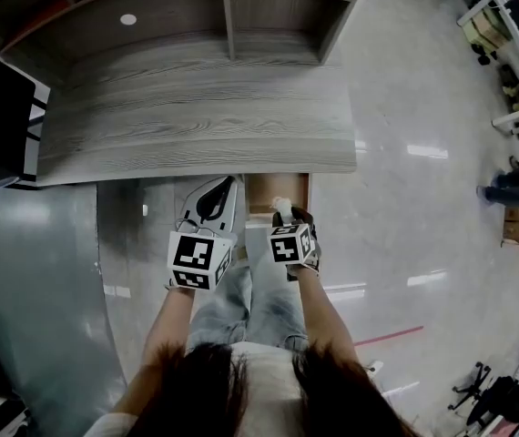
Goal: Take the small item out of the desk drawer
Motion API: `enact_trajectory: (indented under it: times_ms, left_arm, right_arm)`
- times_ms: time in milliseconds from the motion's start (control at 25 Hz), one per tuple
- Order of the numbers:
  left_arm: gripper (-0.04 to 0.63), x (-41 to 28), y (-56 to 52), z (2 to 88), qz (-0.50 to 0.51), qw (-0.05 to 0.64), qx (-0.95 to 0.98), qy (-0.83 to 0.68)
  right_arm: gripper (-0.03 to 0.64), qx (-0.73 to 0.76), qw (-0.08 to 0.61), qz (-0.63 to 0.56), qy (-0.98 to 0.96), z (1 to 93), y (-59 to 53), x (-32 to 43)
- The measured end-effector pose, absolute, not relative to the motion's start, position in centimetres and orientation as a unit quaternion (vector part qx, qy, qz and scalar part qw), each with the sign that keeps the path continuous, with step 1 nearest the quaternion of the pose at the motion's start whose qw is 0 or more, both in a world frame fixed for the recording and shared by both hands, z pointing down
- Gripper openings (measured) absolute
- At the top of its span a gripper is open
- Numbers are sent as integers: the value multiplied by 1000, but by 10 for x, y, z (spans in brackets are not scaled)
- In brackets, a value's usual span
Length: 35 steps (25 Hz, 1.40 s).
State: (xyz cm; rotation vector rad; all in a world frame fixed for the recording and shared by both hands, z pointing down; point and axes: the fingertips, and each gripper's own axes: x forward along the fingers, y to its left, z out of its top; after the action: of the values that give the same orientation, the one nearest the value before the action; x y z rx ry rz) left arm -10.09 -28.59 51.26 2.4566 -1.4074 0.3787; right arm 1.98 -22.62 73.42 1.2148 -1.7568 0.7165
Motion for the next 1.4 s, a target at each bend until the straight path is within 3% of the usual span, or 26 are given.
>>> enact_trajectory:
  times_ms: [1400]
  left_arm:
    - [14, -100, -215, 434, 99, 94, 872, -470]
  right_arm:
    - [175, 560, 321, 209, -734, 593, -193, 15]
